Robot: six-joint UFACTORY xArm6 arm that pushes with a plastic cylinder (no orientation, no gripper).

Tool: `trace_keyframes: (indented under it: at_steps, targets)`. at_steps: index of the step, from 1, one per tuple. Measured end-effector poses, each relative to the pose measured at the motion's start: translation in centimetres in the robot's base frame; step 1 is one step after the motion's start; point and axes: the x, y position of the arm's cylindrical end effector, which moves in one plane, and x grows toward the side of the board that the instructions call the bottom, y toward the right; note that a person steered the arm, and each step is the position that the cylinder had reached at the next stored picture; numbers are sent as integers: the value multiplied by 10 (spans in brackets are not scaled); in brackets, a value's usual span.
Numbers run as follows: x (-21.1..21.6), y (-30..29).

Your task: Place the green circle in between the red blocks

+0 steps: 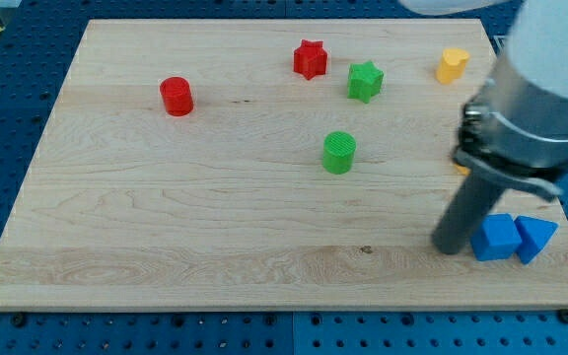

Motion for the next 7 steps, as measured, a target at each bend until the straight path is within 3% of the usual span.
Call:
trace_keyframes:
  at_steps: [2, 3, 4, 5, 6, 7]
  targets:
    - [-21, -198]
    - [-54, -214]
    - [-115, -213]
    - [-116, -168]
    - [-99, -102]
    - [-44, -54]
